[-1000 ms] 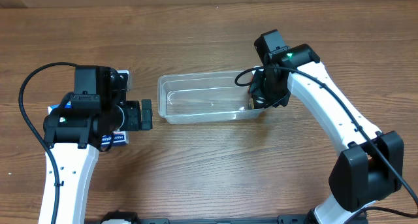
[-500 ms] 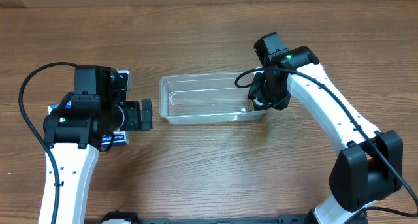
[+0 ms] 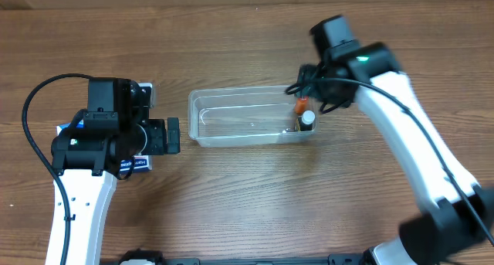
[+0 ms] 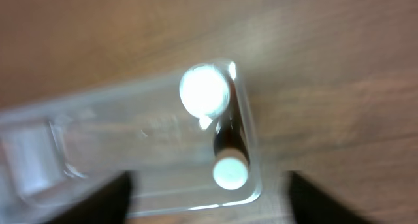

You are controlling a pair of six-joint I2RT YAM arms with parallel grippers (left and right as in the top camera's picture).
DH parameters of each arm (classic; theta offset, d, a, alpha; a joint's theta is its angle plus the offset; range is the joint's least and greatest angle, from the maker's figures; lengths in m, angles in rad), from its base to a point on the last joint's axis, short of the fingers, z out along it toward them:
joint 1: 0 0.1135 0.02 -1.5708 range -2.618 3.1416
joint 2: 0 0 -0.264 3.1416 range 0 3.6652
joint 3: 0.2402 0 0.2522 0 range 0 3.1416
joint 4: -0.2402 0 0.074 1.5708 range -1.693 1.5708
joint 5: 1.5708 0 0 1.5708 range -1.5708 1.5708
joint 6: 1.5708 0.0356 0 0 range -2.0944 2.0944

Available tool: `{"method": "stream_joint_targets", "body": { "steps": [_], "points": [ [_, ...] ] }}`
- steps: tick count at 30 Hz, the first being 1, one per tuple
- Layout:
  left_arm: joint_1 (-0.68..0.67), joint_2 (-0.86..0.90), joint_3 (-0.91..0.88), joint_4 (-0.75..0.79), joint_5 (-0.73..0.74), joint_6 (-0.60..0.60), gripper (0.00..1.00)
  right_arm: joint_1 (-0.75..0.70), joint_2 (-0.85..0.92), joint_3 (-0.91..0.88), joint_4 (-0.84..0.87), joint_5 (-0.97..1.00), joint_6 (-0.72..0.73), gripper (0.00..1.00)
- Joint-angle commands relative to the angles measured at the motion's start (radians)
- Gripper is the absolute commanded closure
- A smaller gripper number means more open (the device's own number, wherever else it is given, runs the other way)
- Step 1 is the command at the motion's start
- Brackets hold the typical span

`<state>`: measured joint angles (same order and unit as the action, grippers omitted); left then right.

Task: Pack container
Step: 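Place the white-capped bottle in the container beside the orange tube, then lower the left gripper onto the white Hansaplast box and grasp it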

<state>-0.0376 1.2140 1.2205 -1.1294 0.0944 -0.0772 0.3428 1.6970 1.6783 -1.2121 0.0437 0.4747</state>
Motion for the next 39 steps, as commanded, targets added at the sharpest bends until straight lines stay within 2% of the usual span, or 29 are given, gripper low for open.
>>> {"method": "stream_joint_targets", "body": {
  "steps": [1, 4, 6, 9, 13, 16, 19, 21, 26, 30, 36, 39],
  "points": [
    [-0.002, 0.003, 0.024, 0.004, 0.007, -0.016, 0.00, -0.182, -0.129, 0.060, -0.013, 0.017, -0.031, 0.07],
    [-0.002, 0.003, 0.024, 0.004, 0.007, -0.016, 0.00, -0.330, -0.116, 0.018, -0.050, 0.000, -0.031, 0.22],
    [-0.002, 0.003, 0.024, 0.003, 0.007, -0.016, 0.00, -0.372, -0.107, -0.043, -0.057, -0.010, -0.031, 0.43],
    [-0.002, 0.003, 0.024, 0.004, 0.008, -0.017, 0.00, -0.369, -0.100, -0.165, -0.026, -0.024, -0.034, 0.52],
    [-0.002, 0.003, 0.024, -0.002, 0.008, -0.017, 0.00, -0.355, -0.099, -0.383, 0.117, -0.094, -0.040, 0.65],
    [-0.002, 0.003, 0.024, -0.003, 0.008, -0.016, 0.00, -0.355, -0.099, -0.479, 0.212, -0.231, -0.162, 0.82],
    [-0.002, 0.003, 0.024, 0.000, 0.008, -0.017, 0.00, -0.353, -0.097, -0.533, 0.252, -0.254, -0.171, 0.83],
    [-0.002, 0.003, 0.024, -0.002, 0.008, -0.017, 0.00, -0.339, -0.097, -0.549, 0.276, -0.339, -0.255, 0.83],
    [-0.002, 0.003, 0.024, -0.003, 0.008, -0.017, 0.00, -0.261, -0.097, -0.554, 0.281, -0.388, -0.320, 0.83],
    [-0.002, 0.003, 0.024, -0.004, 0.008, -0.017, 0.00, -0.192, -0.097, -0.554, 0.284, -0.386, -0.319, 0.83],
    [-0.002, 0.003, 0.024, -0.008, 0.008, -0.017, 0.00, -0.180, -0.097, -0.554, 0.280, -0.386, -0.319, 0.82],
    [-0.002, 0.003, 0.024, -0.008, 0.008, -0.016, 0.00, -0.183, -0.097, -0.554, 0.282, -0.358, -0.319, 0.75]
  ]
}}
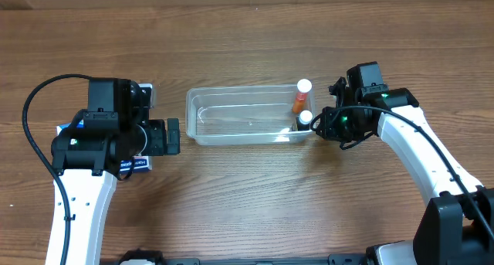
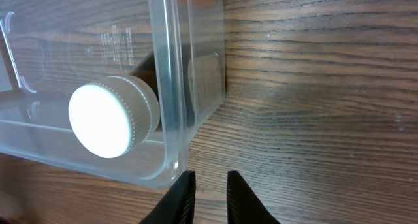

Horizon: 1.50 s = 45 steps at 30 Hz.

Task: Pack container
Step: 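Lower the left gripper onto the white Hansaplast box and grasp it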

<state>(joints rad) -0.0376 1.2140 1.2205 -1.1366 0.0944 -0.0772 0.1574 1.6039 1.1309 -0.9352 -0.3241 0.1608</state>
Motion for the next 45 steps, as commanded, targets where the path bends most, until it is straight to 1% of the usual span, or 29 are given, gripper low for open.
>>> {"method": "stream_joint_targets", "body": {
  "steps": [1, 3, 5, 7, 9, 10, 11, 12, 13, 15, 17, 19, 23, 24, 26, 28, 30, 32, 34, 36, 37, 39, 43, 45],
  "points": [
    [-0.002, 0.003, 0.024, 0.000, 0.007, -0.016, 0.00, -0.003, -0.004, -0.006, 0.004, 0.066, 0.005, 0.69],
    [-0.002, 0.003, 0.024, 0.001, 0.007, -0.016, 0.00, -0.034, -0.006, -0.002, -0.019, 0.249, 0.133, 0.67],
    [-0.002, 0.003, 0.024, 0.005, 0.007, -0.016, 0.00, -0.063, -0.021, 0.005, -0.032, 0.290, 0.175, 0.65],
    [-0.002, 0.002, 0.025, 0.003, 0.007, -0.013, 0.00, -0.091, -0.065, 0.011, -0.039, 0.290, 0.181, 0.57],
    [-0.002, 0.002, 0.043, -0.003, -0.010, -0.043, 0.00, -0.125, -0.156, 0.011, -0.059, 0.306, 0.180, 0.46],
    [-0.002, 0.002, 0.058, -0.013, -0.038, -0.072, 0.00, -0.138, -0.188, 0.011, -0.072, 0.308, 0.174, 0.37],
    [-0.002, 0.002, 0.074, -0.024, -0.063, -0.092, 0.00, -0.154, -0.220, 0.011, -0.087, 0.308, 0.165, 0.30],
    [0.007, 0.007, 0.127, -0.061, -0.100, -0.113, 0.00, -0.185, -0.270, 0.011, -0.119, 0.304, 0.145, 0.18],
    [0.025, 0.019, 0.171, -0.091, -0.106, -0.115, 0.00, -0.207, -0.301, 0.011, -0.144, 0.304, 0.140, 0.16],
    [0.091, 0.067, 0.243, -0.155, -0.105, -0.130, 0.00, -0.244, -0.335, 0.011, -0.167, 0.272, 0.138, 0.15],
    [0.153, 0.125, 0.244, -0.169, -0.104, -0.129, 0.00, -0.251, -0.333, 0.010, -0.171, 0.270, 0.127, 0.14],
    [0.193, 0.211, 0.226, -0.179, -0.104, -0.130, 0.00, -0.251, -0.331, 0.010, -0.170, 0.270, 0.127, 0.11],
    [0.208, 0.377, 0.201, -0.166, -0.105, -0.134, 0.00, -0.251, -0.331, 0.010, -0.166, 0.270, 0.127, 0.06],
    [0.209, 0.442, 0.201, -0.159, -0.105, -0.137, 0.00, -0.251, -0.331, 0.010, -0.166, 0.271, 0.126, 0.06],
    [0.210, 0.493, 0.201, -0.149, -0.111, -0.137, 0.00, -0.251, -0.331, 0.010, -0.166, 0.271, 0.124, 0.05],
    [0.221, 0.549, 0.200, -0.153, -0.159, -0.145, 0.00, -0.251, -0.331, 0.009, -0.166, 0.272, 0.123, 0.05],
    [0.249, 0.579, 0.199, -0.162, -0.190, -0.144, 0.00, -0.251, -0.330, 0.009, -0.166, 0.272, 0.123, 0.05],
    [0.269, 0.590, 0.184, -0.147, -0.199, -0.117, 0.00, -0.251, -0.330, 0.009, -0.163, 0.278, 0.123, 0.05],
    [0.281, 0.597, 0.133, -0.098, -0.261, -0.076, 0.00, -0.251, -0.328, 0.009, -0.160, 0.278, 0.123, 0.05],
    [0.282, 0.597, 0.081, -0.032, -0.294, -0.072, 0.00, -0.251, -0.323, 0.009, -0.161, 0.278, 0.123, 0.04],
    [0.282, 0.597, 0.042, 0.026, -0.285, -0.036, 0.00, -0.251, -0.318, 0.008, -0.161, 0.278, 0.123, 0.04],
    [0.278, 0.597, -0.002, 0.092, -0.277, 0.008, 0.00, -0.251, -0.311, 0.008, -0.163, 0.278, 0.124, 0.04],
    [0.270, 0.597, -0.012, 0.166, -0.249, 0.039, 0.00, -0.251, -0.288, 0.008, -0.163, 0.278, 0.123, 0.04],
    [0.265, 0.597, -0.012, 0.179, -0.204, 0.074, 0.00, -0.251, -0.278, 0.008, -0.163, 0.278, 0.124, 0.04]
  ]
}}
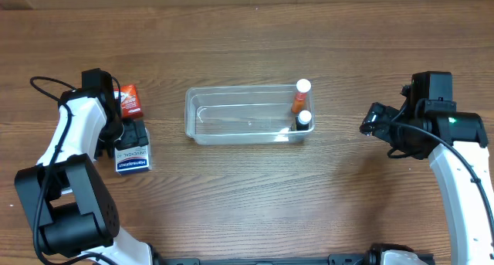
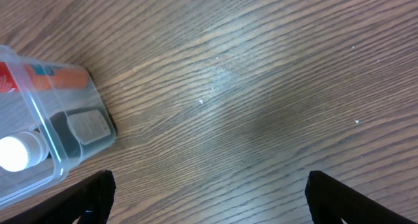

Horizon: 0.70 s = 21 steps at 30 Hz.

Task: Pack container
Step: 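Lower the left gripper onto the white Hansaplast box and grasp it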

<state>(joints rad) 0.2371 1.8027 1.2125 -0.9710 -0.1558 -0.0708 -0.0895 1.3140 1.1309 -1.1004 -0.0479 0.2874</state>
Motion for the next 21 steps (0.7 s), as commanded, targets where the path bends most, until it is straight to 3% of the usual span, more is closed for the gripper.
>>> {"method": "stream_joint_targets", "body": {
  "steps": [1, 5, 21],
  "points": [
    [-0.010, 0.008, -0.004, 0.021, 0.093, 0.090, 0.00, -0.004, 0.015, 0.008, 0.004, 0.002, -0.003, 0.04],
    [-0.010, 0.008, -0.004, 0.030, 0.163, 0.128, 0.00, -0.004, 0.016, 0.008, 0.011, 0.003, -0.004, 0.05],
    [-0.008, 0.009, -0.074, 0.107, 0.145, 0.108, 0.00, -0.004, 0.016, 0.008, 0.002, 0.002, -0.003, 0.04]
  ]
}}
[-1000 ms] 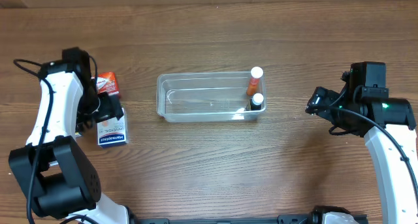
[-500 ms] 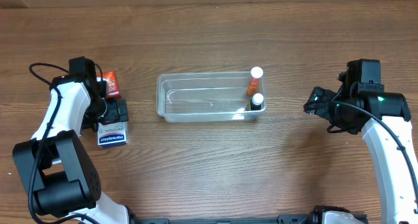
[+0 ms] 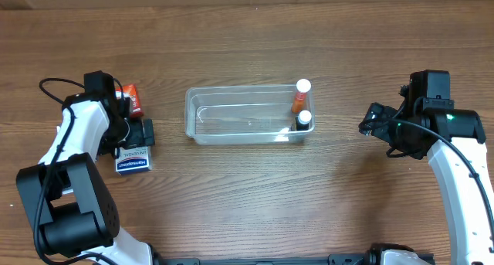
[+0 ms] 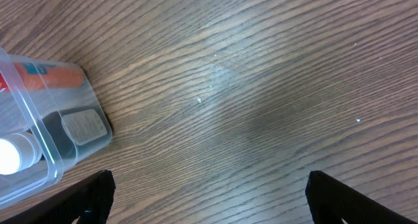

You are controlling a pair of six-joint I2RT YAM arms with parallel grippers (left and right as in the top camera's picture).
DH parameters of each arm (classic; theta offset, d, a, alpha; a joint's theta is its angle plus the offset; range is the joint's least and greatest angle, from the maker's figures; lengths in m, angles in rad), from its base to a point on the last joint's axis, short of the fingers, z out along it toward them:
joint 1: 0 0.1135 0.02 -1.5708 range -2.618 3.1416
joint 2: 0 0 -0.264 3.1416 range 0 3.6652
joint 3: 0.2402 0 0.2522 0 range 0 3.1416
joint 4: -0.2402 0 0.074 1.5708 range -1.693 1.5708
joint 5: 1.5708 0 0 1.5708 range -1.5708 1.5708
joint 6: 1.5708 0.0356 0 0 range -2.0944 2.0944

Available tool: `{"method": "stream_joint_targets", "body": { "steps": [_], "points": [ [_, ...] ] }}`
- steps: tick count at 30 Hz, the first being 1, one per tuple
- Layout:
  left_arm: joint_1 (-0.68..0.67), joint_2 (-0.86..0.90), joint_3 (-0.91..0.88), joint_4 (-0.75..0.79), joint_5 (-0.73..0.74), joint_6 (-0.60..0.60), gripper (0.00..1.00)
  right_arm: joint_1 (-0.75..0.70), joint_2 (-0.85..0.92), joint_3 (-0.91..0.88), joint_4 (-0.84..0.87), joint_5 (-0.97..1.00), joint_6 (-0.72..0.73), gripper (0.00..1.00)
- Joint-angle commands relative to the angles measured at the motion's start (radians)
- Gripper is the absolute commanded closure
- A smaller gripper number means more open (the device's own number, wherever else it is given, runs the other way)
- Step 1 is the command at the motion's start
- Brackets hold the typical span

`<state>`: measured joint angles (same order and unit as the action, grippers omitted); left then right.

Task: Pack container
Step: 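Lower the left gripper onto the white Hansaplast box and grasp it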

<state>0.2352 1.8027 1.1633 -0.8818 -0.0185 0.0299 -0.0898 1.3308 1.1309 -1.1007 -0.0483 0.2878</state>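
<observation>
A clear plastic container [image 3: 245, 115] lies mid-table. At its right end stand an orange bottle [image 3: 299, 98] and a dark bottle [image 3: 304, 120], both white-capped. In the right wrist view that container corner [image 4: 43, 140] shows at the left edge, with the orange bottle [image 4: 48, 77] and the dark bottle's cap [image 4: 12, 155] inside. My right gripper [image 3: 371, 123] hangs well right of the container, open and empty [image 4: 209, 196] over bare wood. My left gripper [image 3: 141, 132] sits low over the top end of a blue-and-white box [image 3: 132, 160]; its jaws cannot be made out.
A red packet [image 3: 132, 100] lies just behind the left gripper and the box. Bare wood stretches between the container and the right gripper, and along the table's front.
The left gripper has shifted slightly to the right at the top of the blue-and-white box. The right gripper is in almost the same place, still open.
At first my right gripper hovered over the container's right end, both bottles inside, and my left arm was raised at the left. Then the right gripper was low beside that end, fingers close together. Later it was far right and open, and the left gripper was down at the box.
</observation>
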Motion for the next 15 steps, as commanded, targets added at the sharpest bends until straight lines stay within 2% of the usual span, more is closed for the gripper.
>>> {"method": "stream_joint_targets", "body": {
  "steps": [1, 15],
  "points": [
    [-0.006, 0.009, -0.031, 0.024, 0.005, 0.007, 0.00, -0.003, -0.001, 0.008, 0.002, 0.002, -0.004, 0.04],
    [-0.006, 0.090, -0.076, 0.075, -0.018, -0.045, 0.00, -0.003, -0.001, 0.008, -0.005, 0.003, -0.004, 0.04]
  ]
}}
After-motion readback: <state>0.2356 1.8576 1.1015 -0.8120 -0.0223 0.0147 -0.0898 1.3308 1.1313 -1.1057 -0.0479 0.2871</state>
